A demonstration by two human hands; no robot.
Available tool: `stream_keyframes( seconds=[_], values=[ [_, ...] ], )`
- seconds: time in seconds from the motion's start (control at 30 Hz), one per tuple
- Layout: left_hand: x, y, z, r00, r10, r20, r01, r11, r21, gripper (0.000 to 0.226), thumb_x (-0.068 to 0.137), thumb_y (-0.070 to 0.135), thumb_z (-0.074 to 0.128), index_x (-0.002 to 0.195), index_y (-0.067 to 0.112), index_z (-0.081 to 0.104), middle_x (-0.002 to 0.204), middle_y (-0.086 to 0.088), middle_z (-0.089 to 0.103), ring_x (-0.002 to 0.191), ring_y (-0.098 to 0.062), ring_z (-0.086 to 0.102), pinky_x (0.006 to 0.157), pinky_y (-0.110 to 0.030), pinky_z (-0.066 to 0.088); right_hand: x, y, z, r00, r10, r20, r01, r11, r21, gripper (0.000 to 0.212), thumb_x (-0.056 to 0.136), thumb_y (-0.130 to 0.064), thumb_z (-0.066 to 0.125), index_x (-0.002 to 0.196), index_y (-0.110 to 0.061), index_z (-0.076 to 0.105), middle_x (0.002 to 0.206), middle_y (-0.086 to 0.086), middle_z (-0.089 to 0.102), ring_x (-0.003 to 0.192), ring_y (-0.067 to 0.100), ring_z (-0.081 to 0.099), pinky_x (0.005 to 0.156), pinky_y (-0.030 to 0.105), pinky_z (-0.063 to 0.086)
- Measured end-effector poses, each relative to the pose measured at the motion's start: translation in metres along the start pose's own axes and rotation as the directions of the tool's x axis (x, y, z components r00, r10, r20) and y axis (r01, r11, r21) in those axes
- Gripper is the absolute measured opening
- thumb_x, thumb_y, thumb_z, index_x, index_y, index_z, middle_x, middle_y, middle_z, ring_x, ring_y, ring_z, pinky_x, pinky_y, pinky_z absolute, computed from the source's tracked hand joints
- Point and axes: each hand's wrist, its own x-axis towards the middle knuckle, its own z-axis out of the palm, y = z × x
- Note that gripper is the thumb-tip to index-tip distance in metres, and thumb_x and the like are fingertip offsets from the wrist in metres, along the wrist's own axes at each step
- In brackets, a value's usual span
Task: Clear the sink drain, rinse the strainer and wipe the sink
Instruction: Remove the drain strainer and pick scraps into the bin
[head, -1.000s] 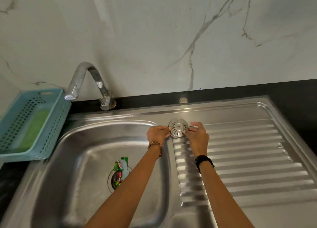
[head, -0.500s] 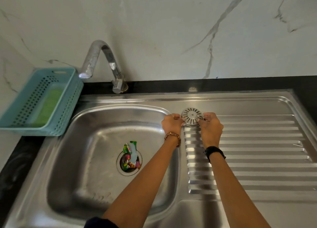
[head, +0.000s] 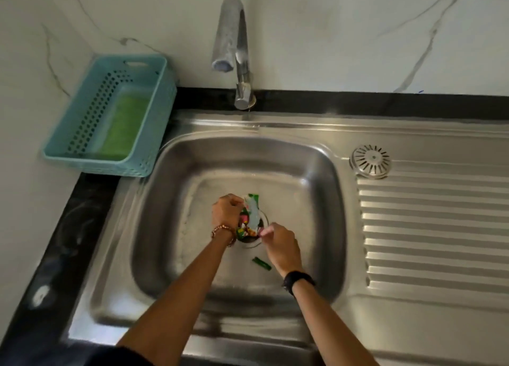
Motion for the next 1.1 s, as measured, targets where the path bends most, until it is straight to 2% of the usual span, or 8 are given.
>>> stream_keyframes(
  seconds=[0.23,0.33,0.5,0.67,0.73,0.8,0.9,1.1],
  values=[
    [0.046,-0.015,0.009,0.959,0.161,0.233,-0.231,0.919,0.318,0.032,0.083,0.014,0.059,0.114,0.007,0.057,0.12,-0.015,0.057,0.111,-0.029,0.053,0.091,-0.029,0.043,0.012,0.035,0.049,0.955,0.276,0.108,-0.196,0.862,-0.467,0.044,0.089,-0.029,0.057,0.124,-0.007,0.042,0.128,0.014,0.047,0.115,0.031,0.051,0.091,0.038,0.045],
    [0.056,-0.017,0.019,0.914,0.208,0.348,-0.319,0.9,0.298,0.028,0.081,0.01,0.06,0.108,0.002,0.058,0.117,-0.019,0.053,0.109,-0.032,0.051,0.094,-0.034,0.043,0.02,0.038,0.061,0.969,0.229,0.094,-0.134,0.805,-0.578,0.039,0.092,-0.025,0.052,0.125,-0.008,0.041,0.129,0.013,0.046,0.114,0.03,0.052,0.09,0.036,0.045],
    [0.056,-0.023,0.022,0.924,0.223,0.312,-0.299,0.928,0.222,0.02,0.08,-0.005,0.047,0.095,0.0,0.06,0.109,-0.02,0.059,0.102,-0.032,0.056,0.086,-0.035,0.047,0.031,0.036,0.07,0.97,0.218,0.11,-0.115,0.806,-0.58,0.029,0.093,-0.018,0.045,0.119,-0.008,0.05,0.124,0.015,0.054,0.113,0.032,0.054,0.092,0.036,0.045],
    [0.04,-0.02,-0.002,0.953,0.199,0.229,-0.202,0.979,-0.015,0.009,0.083,0.002,0.054,0.09,0.001,0.06,0.095,-0.012,0.065,0.091,-0.026,0.061,0.075,-0.017,0.048,0.035,0.02,0.048,0.951,0.307,-0.041,-0.309,0.949,-0.062,0.018,0.085,-0.022,0.06,0.094,-0.007,0.063,0.099,0.014,0.07,0.083,0.026,0.063,0.068,0.031,0.047],
    [0.026,-0.016,-0.023,0.963,0.198,0.182,-0.167,0.971,-0.172,0.009,0.081,-0.001,0.058,0.085,0.006,0.058,0.088,-0.007,0.061,0.085,-0.02,0.058,0.065,0.002,0.041,0.033,0.011,0.035,0.936,0.35,-0.046,-0.321,0.897,0.306,0.011,0.084,-0.015,0.064,0.092,-0.007,0.061,0.099,0.017,0.069,0.081,0.024,0.063,0.065,0.028,0.051],
    [0.01,-0.015,-0.049,0.977,0.15,0.152,-0.097,0.946,-0.308,0.016,0.078,-0.003,0.061,0.085,0.011,0.057,0.088,-0.005,0.059,0.085,-0.017,0.056,0.071,-0.005,0.045,0.024,-0.003,0.023,0.931,0.365,-0.004,-0.299,0.768,0.567,0.016,0.086,-0.01,0.063,0.1,-0.004,0.058,0.1,0.016,0.066,0.087,0.027,0.064,0.067,0.026,0.052],
    [-0.023,-0.016,-0.093,0.992,0.036,0.119,0.027,0.874,-0.485,0.021,0.077,-0.003,0.062,0.086,0.014,0.056,0.085,-0.006,0.059,0.088,-0.022,0.059,0.084,-0.035,0.052,0.002,-0.029,0.016,0.961,0.275,0.04,-0.229,0.706,0.67,0.017,0.087,-0.011,0.06,0.103,-0.006,0.059,0.096,0.012,0.065,0.084,0.021,0.063,0.068,0.024,0.052],
    [-0.125,-0.041,-0.163,0.991,-0.054,-0.124,-0.048,0.716,-0.696,0.031,0.079,-0.007,0.059,0.081,0.023,0.054,0.077,-0.001,0.059,0.081,-0.021,0.061,0.081,-0.041,0.05,-0.071,-0.073,0.032,0.974,-0.02,0.227,-0.122,0.795,0.594,0.008,0.088,-0.009,0.058,0.085,-0.015,0.063,0.073,0.0,0.069,0.056,0.007,0.063,0.051,0.016,0.053]
  ],
)
